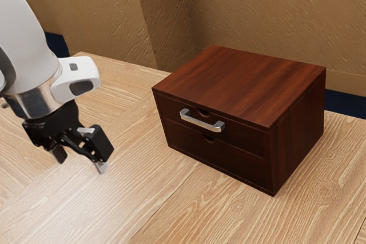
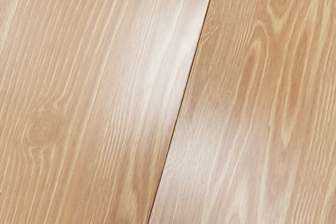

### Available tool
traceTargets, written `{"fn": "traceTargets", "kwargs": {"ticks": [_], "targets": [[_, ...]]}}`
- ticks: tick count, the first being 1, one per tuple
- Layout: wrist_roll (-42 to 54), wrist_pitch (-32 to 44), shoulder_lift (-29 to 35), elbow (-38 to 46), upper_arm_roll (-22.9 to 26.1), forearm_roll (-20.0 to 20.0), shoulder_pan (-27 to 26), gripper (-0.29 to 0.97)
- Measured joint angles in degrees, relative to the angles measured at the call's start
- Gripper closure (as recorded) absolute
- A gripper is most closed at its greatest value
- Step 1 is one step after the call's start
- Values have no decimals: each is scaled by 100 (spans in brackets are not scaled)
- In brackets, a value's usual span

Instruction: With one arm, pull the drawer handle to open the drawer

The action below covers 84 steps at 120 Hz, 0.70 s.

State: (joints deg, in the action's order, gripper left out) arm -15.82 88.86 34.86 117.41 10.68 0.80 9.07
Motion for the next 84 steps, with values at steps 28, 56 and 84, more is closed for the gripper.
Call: {"fn": "traceTargets", "kwargs": {"ticks": [28, 56, 84], "targets": [[-207, -157, -27, -15, -110, 366, -180, 0], [1693, -42, -76, -73, -80, 490, -171, 0], [4392, 224, -138, -28, 63, 501, -43, 0]]}}
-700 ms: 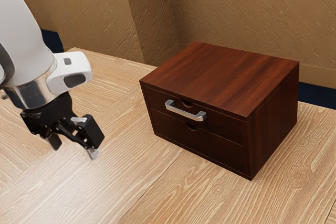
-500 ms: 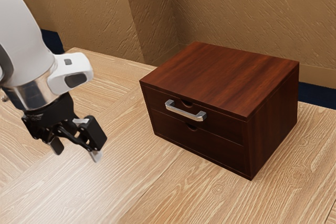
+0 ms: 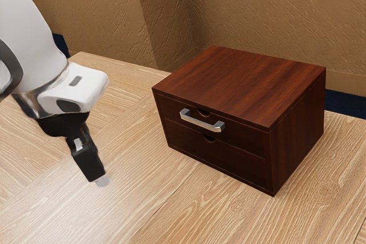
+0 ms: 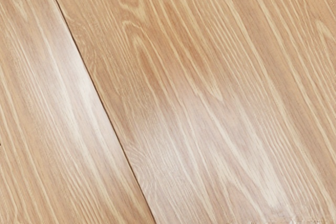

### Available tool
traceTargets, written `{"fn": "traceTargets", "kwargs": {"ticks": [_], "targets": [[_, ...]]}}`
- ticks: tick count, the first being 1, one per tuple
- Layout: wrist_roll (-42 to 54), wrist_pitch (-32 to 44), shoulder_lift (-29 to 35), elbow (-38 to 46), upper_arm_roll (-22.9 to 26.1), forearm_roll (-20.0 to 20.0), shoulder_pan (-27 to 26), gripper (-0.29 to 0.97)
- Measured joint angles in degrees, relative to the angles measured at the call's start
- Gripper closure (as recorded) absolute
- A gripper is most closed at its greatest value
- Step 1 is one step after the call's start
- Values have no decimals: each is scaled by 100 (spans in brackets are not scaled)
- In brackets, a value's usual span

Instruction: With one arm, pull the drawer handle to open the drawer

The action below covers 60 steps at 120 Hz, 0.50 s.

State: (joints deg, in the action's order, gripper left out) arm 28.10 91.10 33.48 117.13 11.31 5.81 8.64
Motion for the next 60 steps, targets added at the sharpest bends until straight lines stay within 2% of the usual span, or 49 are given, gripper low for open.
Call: {"fn": "traceTargets", "kwargs": {"ticks": [15, 33, 60], "targets": [[1124, 250, 8, 206, 146, 102, 179, 0], [2273, 1046, 4, 486, 430, 158, 138, 0], [3781, 2167, -194, 652, 286, 179, -221, 0]]}}
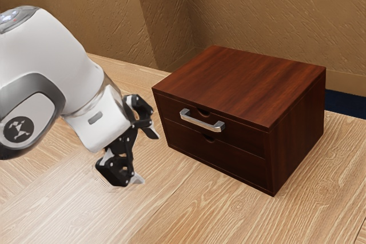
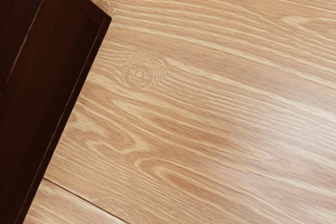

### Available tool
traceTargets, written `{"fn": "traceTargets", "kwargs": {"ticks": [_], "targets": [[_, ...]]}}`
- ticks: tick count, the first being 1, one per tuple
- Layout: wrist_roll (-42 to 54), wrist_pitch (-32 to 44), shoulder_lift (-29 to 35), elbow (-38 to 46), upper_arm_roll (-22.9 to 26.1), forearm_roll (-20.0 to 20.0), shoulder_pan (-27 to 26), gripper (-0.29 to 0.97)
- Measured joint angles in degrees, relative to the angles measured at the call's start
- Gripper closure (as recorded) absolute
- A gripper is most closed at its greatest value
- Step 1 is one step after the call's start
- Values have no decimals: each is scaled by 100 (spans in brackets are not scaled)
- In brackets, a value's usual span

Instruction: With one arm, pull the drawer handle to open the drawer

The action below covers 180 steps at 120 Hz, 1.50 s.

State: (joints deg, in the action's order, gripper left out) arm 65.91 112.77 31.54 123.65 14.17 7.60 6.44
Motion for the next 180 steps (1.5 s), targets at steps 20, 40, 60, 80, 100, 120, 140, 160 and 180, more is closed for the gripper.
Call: {"fn": "traceTargets", "kwargs": {"ticks": [20, 40, 60, 80, 100, 120, 140, 160, 180], "targets": [[822, 542, -412, -11, -27, 1, -35, 0], [1427, 1056, -420, 284, -28, 3, -54, 0], [1845, 1459, -360, 471, -28, 24, -62, 0], [2129, 1749, -353, 570, -36, 43, -57, 0], [2330, 1994, -613, 511, -157, 53, -48, 0], [2477, 2166, -845, 447, -189, 55, -47, 0], [2581, 2271, -1047, 372, -200, 50, -46, 0], [2649, 2340, -1197, 365, -264, 44, -38, 0], [2698, 2423, -1243, 307, -356, 33, -38, 0]]}}
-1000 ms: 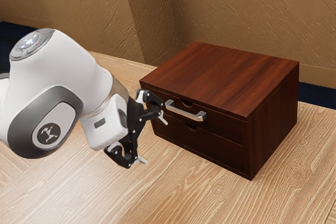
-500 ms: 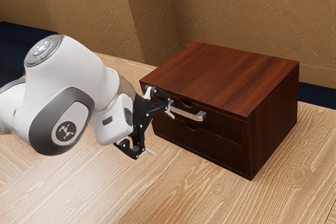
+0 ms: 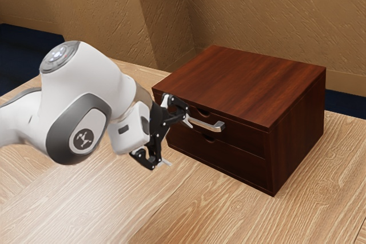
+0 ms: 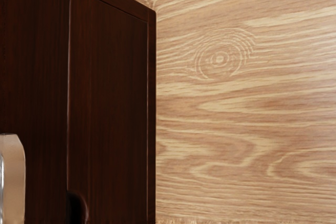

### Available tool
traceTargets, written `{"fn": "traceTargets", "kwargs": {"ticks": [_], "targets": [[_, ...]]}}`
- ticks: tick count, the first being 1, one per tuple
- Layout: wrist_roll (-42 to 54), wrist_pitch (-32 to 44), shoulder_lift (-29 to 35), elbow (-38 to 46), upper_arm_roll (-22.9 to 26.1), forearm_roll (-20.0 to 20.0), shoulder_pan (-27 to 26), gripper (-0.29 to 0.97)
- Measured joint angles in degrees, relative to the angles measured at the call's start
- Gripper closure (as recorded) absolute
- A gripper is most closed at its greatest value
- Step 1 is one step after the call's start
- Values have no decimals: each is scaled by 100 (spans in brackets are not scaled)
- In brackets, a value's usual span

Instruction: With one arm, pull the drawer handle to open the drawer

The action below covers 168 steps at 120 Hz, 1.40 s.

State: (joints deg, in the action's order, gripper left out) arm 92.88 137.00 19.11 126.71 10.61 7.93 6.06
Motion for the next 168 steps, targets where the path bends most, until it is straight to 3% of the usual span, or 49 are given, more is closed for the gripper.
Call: {"fn": "traceTargets", "kwargs": {"ticks": [168], "targets": [[-8, 255, -1008, -777, -75, -7, 35, 4]]}}
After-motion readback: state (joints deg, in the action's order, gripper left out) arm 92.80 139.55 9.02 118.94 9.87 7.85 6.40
